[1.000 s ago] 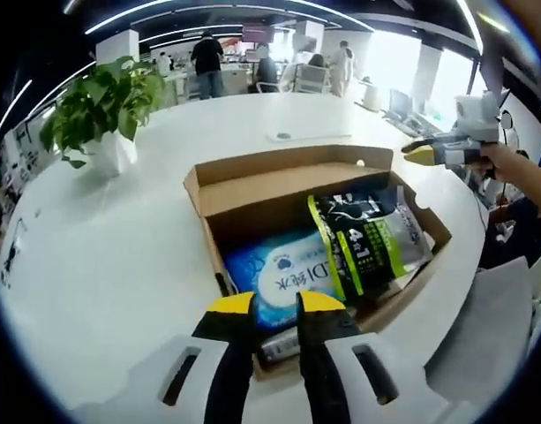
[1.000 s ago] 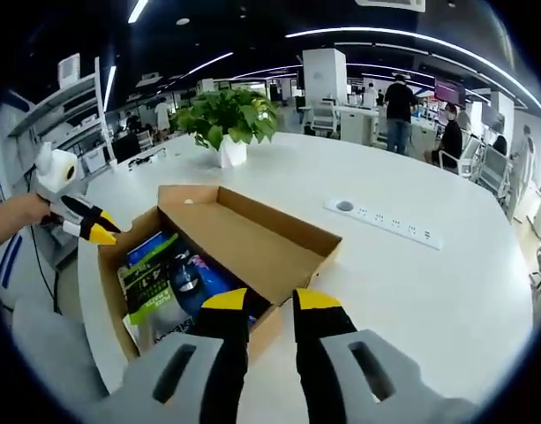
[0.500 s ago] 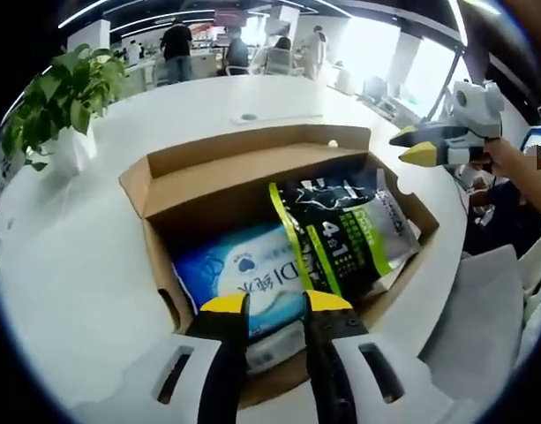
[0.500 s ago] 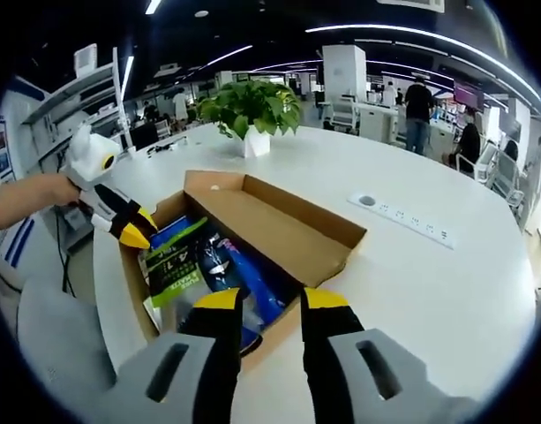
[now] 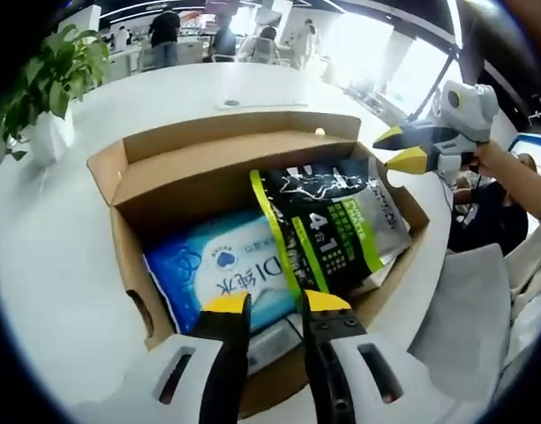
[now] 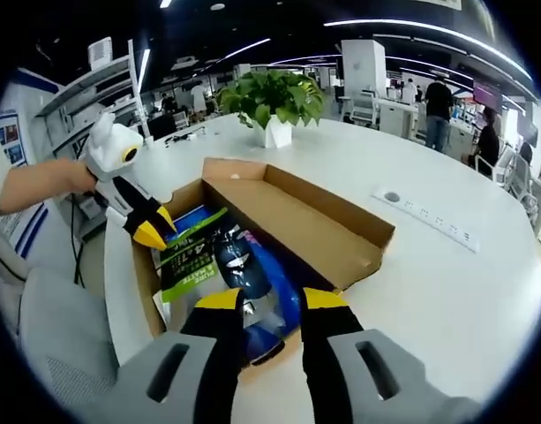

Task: Operate the shoe box by opening the lid, removing the specified soft item, and placing it in the target area until the item is outside and the box remains undamaged.

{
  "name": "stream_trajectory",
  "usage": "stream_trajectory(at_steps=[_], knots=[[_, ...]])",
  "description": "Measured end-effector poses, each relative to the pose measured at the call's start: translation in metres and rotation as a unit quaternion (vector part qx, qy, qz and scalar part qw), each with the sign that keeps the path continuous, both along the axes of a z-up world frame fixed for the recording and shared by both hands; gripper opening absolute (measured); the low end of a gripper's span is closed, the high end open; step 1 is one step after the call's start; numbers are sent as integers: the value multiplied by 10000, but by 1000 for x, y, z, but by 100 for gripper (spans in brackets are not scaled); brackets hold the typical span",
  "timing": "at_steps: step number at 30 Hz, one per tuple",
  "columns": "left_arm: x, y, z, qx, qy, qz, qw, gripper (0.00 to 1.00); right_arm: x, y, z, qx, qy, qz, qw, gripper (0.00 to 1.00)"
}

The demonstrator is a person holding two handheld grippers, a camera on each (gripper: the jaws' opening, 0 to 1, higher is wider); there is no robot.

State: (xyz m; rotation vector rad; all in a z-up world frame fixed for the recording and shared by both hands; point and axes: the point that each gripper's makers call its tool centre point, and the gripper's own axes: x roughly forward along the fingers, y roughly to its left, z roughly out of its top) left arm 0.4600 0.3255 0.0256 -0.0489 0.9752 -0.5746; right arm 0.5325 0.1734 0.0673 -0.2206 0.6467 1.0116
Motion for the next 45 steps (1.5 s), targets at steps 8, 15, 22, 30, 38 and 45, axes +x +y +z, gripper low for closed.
stream_trajectory(at_steps=[8, 15, 22, 30, 38, 45], knots=[[-2, -5, -5, -204, 129, -53, 9997, 18, -9, 7, -11, -112, 184, 188, 9996, 17], [-3, -15, -5, -636, 278, -36, 9976, 15, -14, 6, -14, -65, 375, 121, 9992, 14], [-5, -20, -4, -673, 291, -100, 9973, 9, -14, 5, -13, -3, 346, 34, 9994, 6], [-2, -19, 5, -959, 198, 255, 9949, 0, -14, 7, -11, 225, 481, -233, 9983, 0], [-4, -20, 10, -972, 145, 360, 9945, 0, -15, 11, -1, 363, 437, -381, 9977, 0], [1, -18, 30, -1039, -40, 490, 9934, 0, -11, 9, 13, 448, 238, -514, 9974, 0]])
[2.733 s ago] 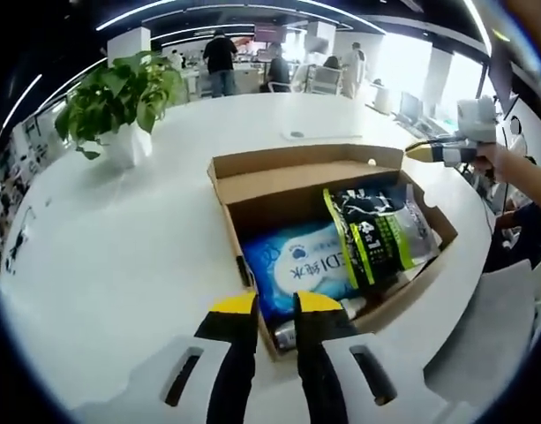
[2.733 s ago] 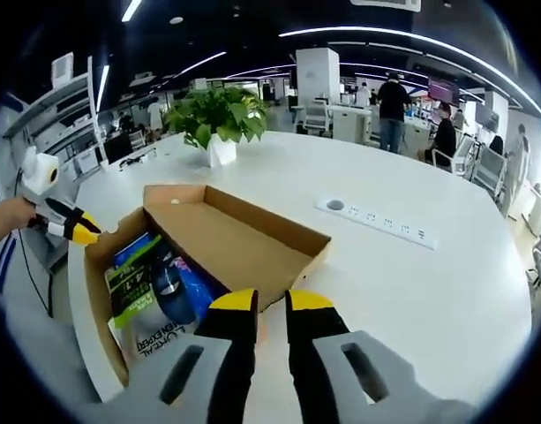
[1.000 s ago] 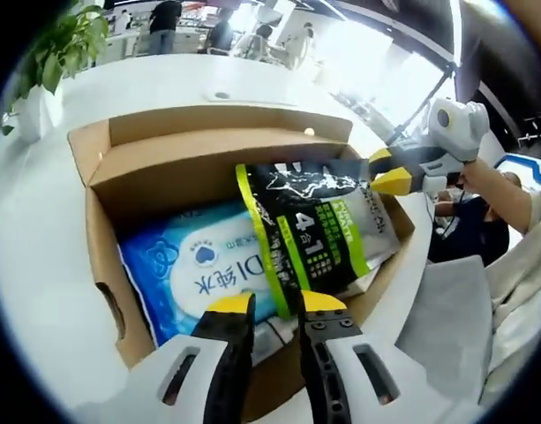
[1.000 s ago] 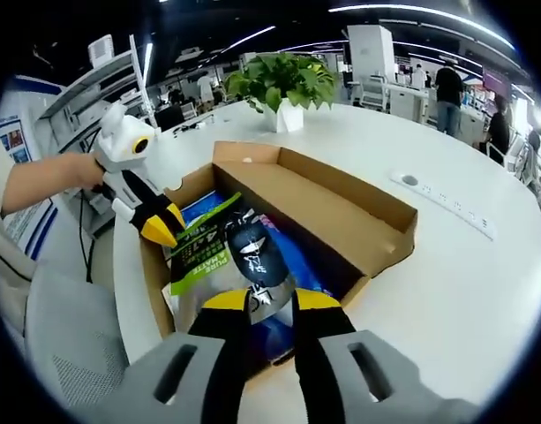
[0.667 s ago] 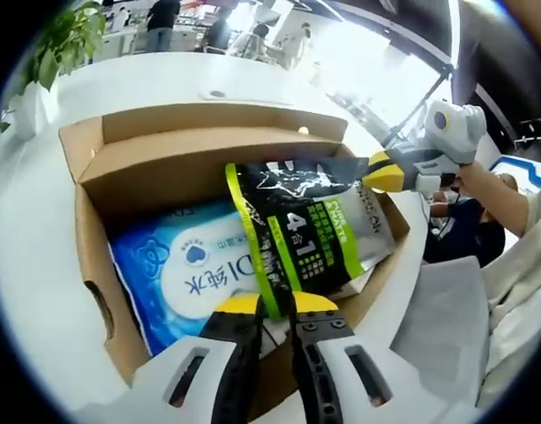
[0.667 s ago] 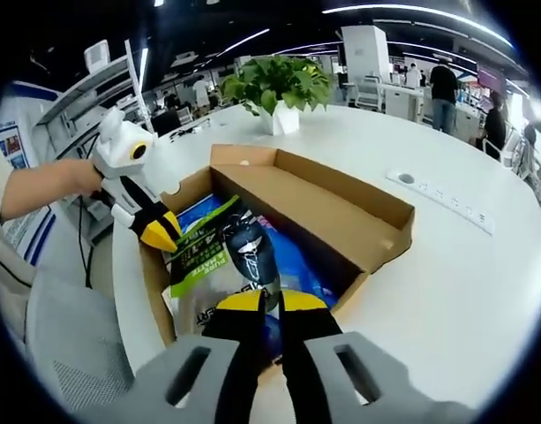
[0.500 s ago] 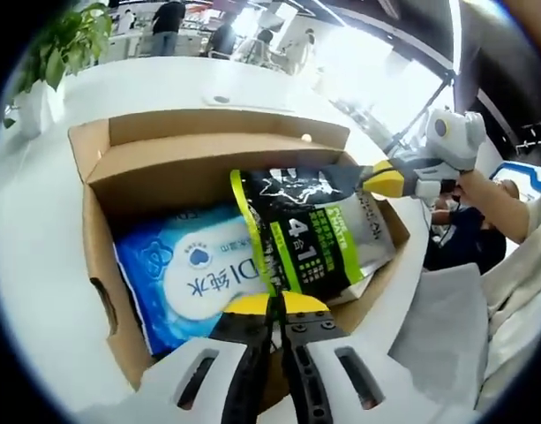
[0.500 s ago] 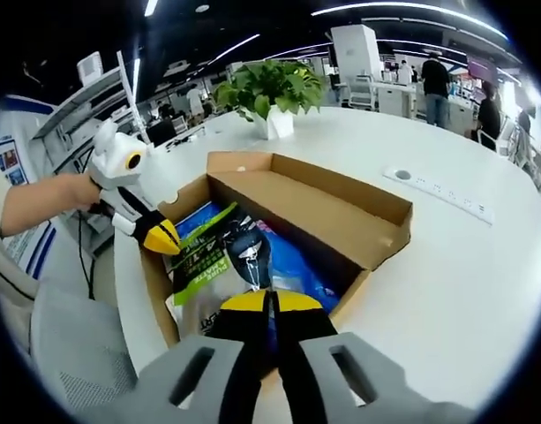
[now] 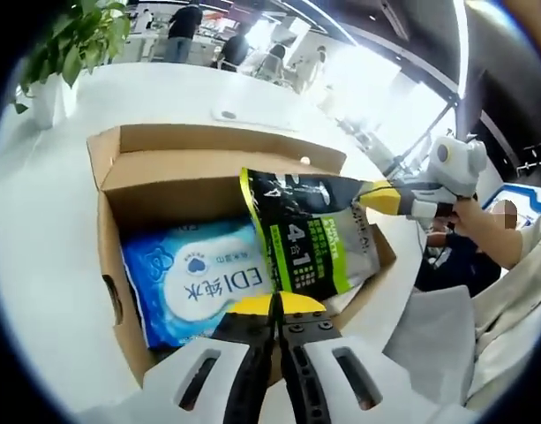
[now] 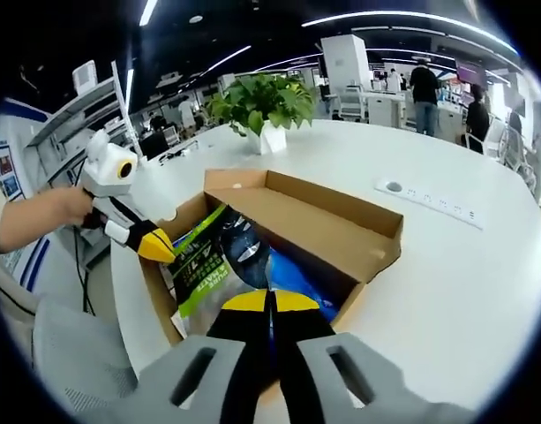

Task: Operate the shoe box by opening the lid, removing the specified soft item, and placing it in the target area until the item is outside and the box remains undamaged.

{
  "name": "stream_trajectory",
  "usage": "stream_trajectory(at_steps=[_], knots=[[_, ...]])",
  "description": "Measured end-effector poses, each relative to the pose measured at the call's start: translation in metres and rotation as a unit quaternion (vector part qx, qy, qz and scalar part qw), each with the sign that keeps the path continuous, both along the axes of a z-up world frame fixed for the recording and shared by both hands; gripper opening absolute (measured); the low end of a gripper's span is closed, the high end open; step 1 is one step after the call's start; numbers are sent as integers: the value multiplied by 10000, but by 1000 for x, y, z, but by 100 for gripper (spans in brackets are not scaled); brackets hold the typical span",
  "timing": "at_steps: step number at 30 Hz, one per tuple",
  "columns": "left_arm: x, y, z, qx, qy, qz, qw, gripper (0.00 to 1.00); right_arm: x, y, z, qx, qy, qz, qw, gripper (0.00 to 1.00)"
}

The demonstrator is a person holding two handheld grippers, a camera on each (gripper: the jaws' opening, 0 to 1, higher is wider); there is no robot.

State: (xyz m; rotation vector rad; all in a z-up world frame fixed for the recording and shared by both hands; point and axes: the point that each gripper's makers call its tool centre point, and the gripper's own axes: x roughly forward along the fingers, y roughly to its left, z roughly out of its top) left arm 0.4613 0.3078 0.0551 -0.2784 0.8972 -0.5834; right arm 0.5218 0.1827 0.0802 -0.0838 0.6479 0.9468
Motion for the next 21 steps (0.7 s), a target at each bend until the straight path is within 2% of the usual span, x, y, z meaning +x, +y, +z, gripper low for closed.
stream_trajectory(at_steps=[11, 21], knots=[[6, -7, 26, 17, -247, 22, 9997, 0, 9, -9, 24, 195, -92, -185, 9996, 0], [13, -23, 41, -3, -350, 1, 9994, 0, 13, -27, 34, 206, -60, -343, 9992, 0]])
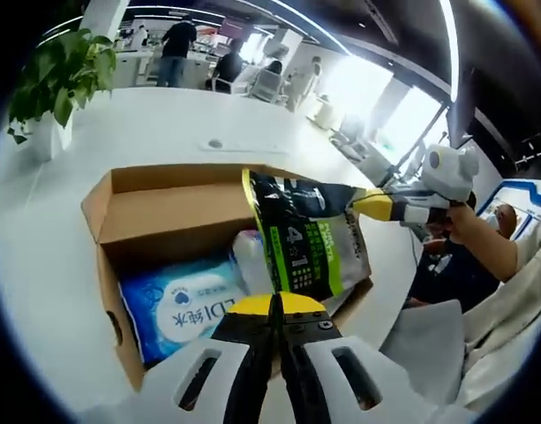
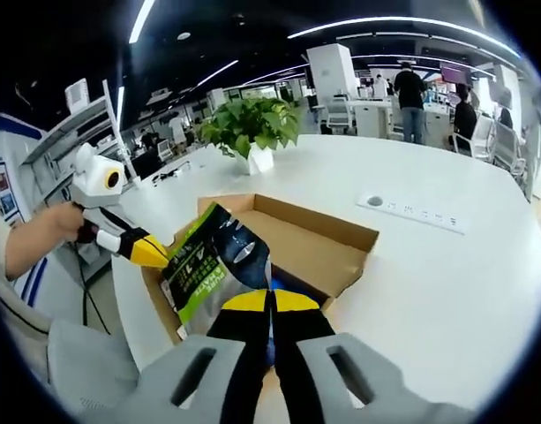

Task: Operate the shoe box by opening the lid, removing the specified soft item, and placing it in the target area until the item is outside and the box remains undamaged.

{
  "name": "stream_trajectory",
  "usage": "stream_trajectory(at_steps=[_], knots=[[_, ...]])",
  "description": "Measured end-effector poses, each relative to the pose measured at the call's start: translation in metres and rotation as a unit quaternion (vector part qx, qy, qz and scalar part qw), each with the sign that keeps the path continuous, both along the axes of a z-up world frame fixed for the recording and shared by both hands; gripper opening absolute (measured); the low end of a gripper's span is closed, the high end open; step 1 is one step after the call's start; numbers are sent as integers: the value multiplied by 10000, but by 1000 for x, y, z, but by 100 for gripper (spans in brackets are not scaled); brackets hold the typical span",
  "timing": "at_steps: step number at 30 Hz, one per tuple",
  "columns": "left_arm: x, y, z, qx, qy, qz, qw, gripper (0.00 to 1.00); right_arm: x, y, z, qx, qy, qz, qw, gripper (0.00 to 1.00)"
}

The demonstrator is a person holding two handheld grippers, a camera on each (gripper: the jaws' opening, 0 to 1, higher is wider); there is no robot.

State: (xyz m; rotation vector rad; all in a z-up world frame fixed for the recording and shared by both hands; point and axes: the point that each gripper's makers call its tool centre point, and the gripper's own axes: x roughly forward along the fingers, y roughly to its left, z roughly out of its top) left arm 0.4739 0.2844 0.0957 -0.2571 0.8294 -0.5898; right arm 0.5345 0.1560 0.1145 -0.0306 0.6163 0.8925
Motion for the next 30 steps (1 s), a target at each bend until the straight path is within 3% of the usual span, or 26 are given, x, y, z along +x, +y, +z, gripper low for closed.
stream_trajectory(at_steps=[30], knots=[[8, -80, 20, -195, -212, -453, 9986, 0, 17, -77, 8, -168, 73, -589, 9981, 0]])
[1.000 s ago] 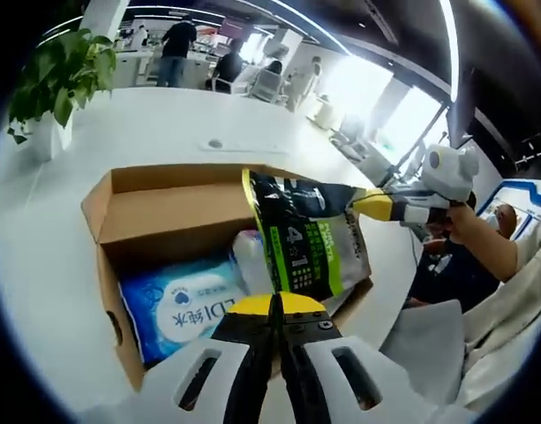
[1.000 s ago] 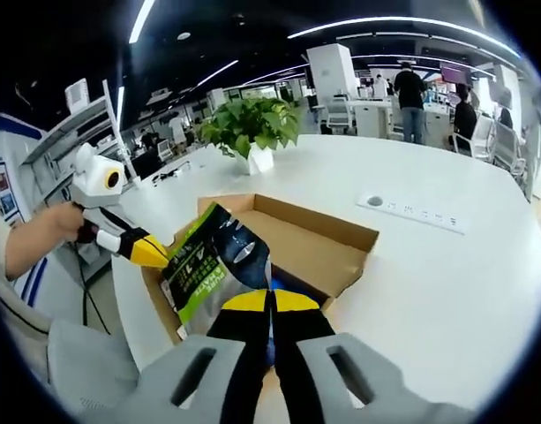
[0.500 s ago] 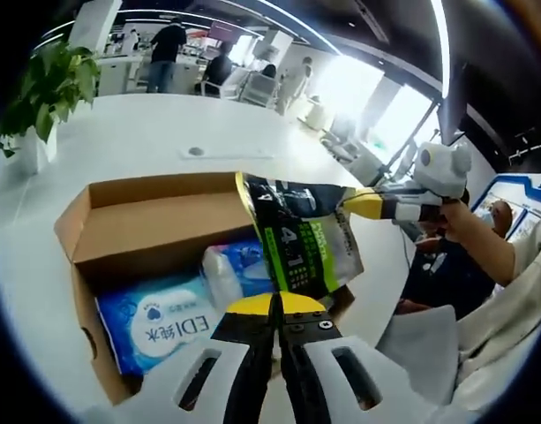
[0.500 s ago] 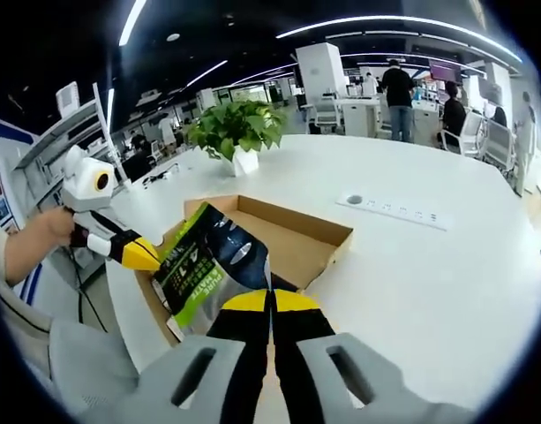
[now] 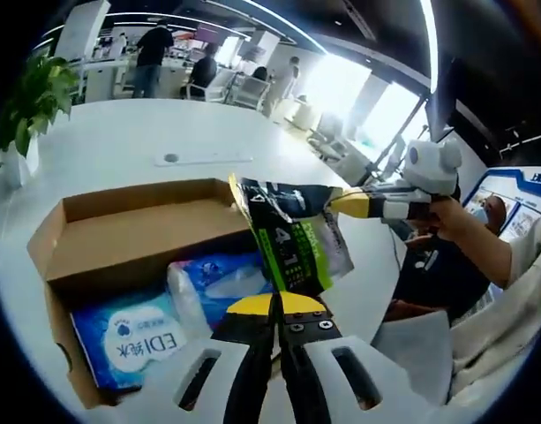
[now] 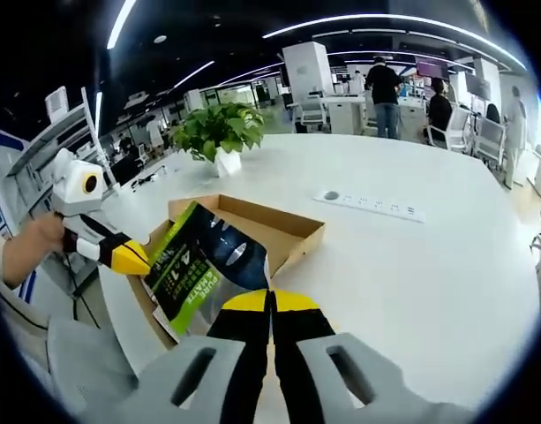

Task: Operate the shoe box by opening the lid, removing the specified soft item, and placing it in the target area until the item is outside and the box remains undamaged.

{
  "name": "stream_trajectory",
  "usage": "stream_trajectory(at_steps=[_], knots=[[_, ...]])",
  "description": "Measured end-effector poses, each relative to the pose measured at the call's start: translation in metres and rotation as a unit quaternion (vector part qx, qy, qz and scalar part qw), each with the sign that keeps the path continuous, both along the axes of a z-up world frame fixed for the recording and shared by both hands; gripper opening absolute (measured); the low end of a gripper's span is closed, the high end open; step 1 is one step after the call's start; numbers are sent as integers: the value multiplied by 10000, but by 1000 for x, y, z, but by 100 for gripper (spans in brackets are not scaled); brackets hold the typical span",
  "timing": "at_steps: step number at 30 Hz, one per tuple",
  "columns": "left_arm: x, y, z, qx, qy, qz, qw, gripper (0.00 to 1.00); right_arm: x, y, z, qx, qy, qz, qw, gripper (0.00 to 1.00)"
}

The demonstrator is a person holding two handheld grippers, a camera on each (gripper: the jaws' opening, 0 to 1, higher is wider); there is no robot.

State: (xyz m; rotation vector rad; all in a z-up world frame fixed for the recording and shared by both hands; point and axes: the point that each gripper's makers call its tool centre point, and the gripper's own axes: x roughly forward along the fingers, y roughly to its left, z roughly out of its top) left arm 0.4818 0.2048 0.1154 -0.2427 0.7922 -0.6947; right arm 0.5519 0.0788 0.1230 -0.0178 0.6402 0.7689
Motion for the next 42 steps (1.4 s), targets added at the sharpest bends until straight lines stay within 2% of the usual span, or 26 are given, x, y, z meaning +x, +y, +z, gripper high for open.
stream_trajectory(at_steps=[12, 28, 42], knots=[[7, -35, 1, -82, -65, -192, 9998, 0, 8, -32, -2, -99, 7, -258, 9996, 0], [22, -71, -2, -143, -98, -489, 9987, 0, 23, -69, -10, -281, 69, -526, 9982, 0], [34, -96, -18, -106, 1, -583, 9982, 0, 36, -93, -27, -535, 183, -642, 9963, 0]])
